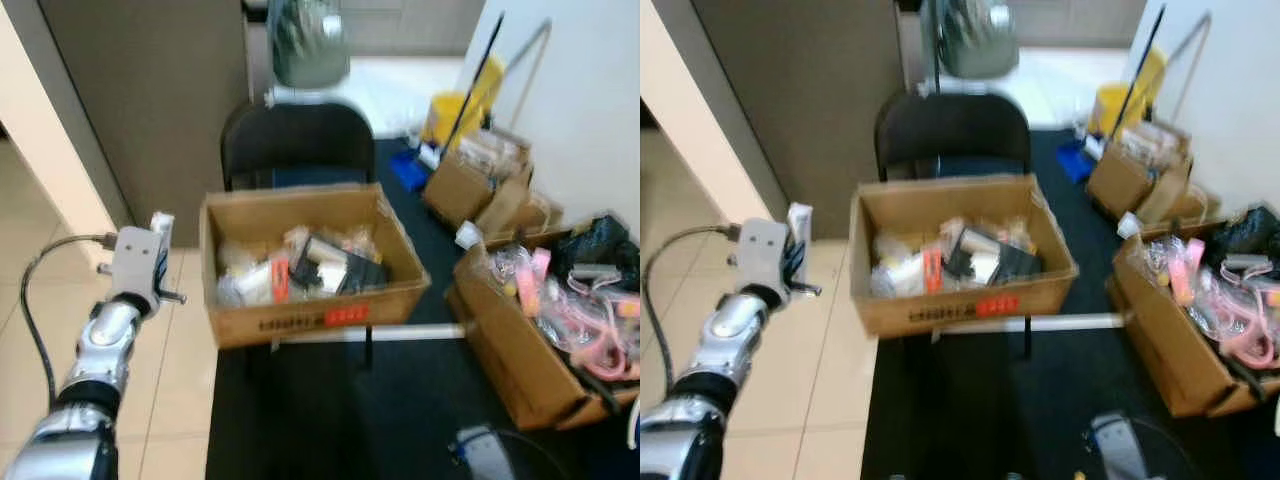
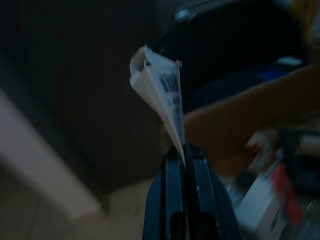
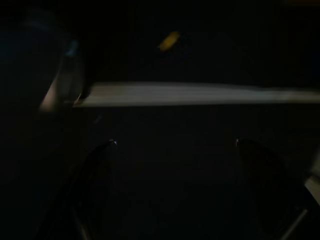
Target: Picking trash to rubbish bin
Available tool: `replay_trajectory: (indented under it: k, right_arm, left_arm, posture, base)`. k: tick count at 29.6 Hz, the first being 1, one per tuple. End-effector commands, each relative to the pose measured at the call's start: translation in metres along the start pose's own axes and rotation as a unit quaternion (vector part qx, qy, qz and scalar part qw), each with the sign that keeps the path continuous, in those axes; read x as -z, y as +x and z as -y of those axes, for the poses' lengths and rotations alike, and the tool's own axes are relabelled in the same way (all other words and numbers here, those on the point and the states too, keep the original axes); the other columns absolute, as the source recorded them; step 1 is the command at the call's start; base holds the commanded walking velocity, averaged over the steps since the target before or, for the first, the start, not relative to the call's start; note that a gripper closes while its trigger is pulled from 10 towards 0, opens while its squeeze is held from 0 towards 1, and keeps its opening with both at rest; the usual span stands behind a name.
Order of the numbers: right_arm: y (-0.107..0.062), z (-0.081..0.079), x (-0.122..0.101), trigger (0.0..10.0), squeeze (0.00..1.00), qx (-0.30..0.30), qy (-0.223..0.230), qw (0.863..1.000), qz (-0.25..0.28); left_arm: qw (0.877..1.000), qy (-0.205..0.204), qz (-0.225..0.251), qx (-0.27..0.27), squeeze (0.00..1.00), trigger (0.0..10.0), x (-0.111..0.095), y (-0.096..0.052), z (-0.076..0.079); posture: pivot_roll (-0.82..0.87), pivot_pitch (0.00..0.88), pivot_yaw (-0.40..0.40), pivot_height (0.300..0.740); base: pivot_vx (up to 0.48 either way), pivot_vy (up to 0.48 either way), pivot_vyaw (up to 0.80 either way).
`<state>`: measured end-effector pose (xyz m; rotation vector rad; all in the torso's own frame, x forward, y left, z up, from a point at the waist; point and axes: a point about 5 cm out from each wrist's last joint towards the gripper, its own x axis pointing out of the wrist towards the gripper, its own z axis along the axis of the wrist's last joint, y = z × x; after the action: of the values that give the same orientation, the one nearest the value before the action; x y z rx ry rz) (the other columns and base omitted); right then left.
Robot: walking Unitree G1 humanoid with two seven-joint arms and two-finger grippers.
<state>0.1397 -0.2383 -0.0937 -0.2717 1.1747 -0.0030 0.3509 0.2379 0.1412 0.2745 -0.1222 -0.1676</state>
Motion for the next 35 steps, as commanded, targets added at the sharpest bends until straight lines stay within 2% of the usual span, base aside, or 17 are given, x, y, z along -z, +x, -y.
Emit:
replay_trajectory:
  k: [1, 4, 5, 7, 9, 13, 21, 22, 28, 29, 35]
  right_arm:
    - [-0.001, 0.009, 0.003, 10.0, 0.00, 0.011, -0.005, 1.000, -0.008]
    - [-0.001, 0.009, 0.003, 10.0, 0.00, 0.011, -0.005, 1.000, -0.006]
    - [-0.001, 0.009, 0.003, 10.0, 0.00, 0.011, -0.005, 1.000, -0.006]
    - [-0.001, 0.008, 0.003, 10.0, 0.00, 0.011, -0.004, 1.000, -0.006]
    - [-0.001, 0.007, 0.005, 10.0, 0.00, 0.010, -0.005, 1.000, -0.007]
    - [-0.002, 0.003, 0.016, 10.0, 0.00, 0.008, -0.011, 1.000, -0.016]
    - [-0.003, 0.003, 0.021, 10.0, 0.00, 0.007, -0.011, 1.000, -0.019]
    - [-0.003, 0.003, 0.021, 10.0, 0.00, 0.007, -0.011, 1.000, -0.019]
    - [-0.003, 0.003, 0.023, 10.0, 0.00, 0.006, -0.012, 1.000, -0.018]
    - [-0.003, 0.002, 0.023, 10.0, 0.00, 0.005, -0.012, 1.000, -0.019]
    - [-0.003, -0.001, 0.025, 10.0, 0.00, 0.003, -0.011, 1.000, -0.020]
  left_arm:
    - [0.999, -0.002, 0.013, 0.031, 0.00, 10.0, -0.007, 0.005, 0.008]
    - [0.994, -0.012, 0.040, 0.105, 0.00, 10.0, -0.024, 0.017, 0.024]
    - [0.994, -0.012, 0.040, 0.105, 0.00, 10.0, -0.024, 0.017, 0.024]
    - [0.983, -0.017, 0.021, 0.183, 0.00, 10.0, -0.019, 0.016, 0.043]
    - [0.975, 0.002, 0.000, 0.222, 0.00, 10.0, -0.012, 0.012, 0.053]
    - [0.973, -0.003, -0.022, 0.230, 0.00, 10.0, 0.000, 0.006, 0.061]
    - [0.975, 0.027, -0.042, 0.216, 0.00, 10.0, 0.004, 0.005, 0.056]
    - [0.973, 0.018, -0.032, 0.226, 1.00, 10.0, 0.002, 0.005, 0.058]
    - [0.967, -0.005, 0.013, 0.256, 1.00, 10.0, -0.012, 0.005, 0.067]
    - [0.963, -0.016, 0.033, 0.268, 1.00, 10.0, -0.018, 0.005, 0.071]
    - [0.958, -0.030, 0.056, 0.281, 1.00, 10.0, -0.028, 0.006, 0.077]
  posture:
    - [0.02, 0.129, -0.002, 0.740]
    - [0.01, 0.124, 0.006, 0.740]
    - [0.01, 0.124, 0.006, 0.740]
    - [0.01, 0.124, 0.006, 0.740]
    - [0.01, 0.120, 0.007, 0.740]
    - [0.01, 0.120, 0.007, 0.740]
    - [0.00, 0.122, 0.003, 0.740]
    - [0.00, 0.130, 0.003, 0.740]
    - [0.00, 0.130, 0.003, 0.740]
    - [0.00, 0.134, 0.002, 0.740]
    - [0.00, 0.134, 0.002, 0.740]
  base:
    - [0.319, 0.000, 0.00]
    - [0.306, 0.000, 0.00]
    - [0.296, 0.000, 0.00]
    - [0.289, 0.000, 0.00]
    - [0.287, 0.000, 0.00]
    - [0.282, 0.000, 0.00]
    - [0.069, 0.000, 0.00]
    - [0.000, 0.000, 0.00]
    - [0.000, 0.000, 0.00]
    - [0.000, 0.000, 0.00]
    - [0.000, 0.000, 0.00]
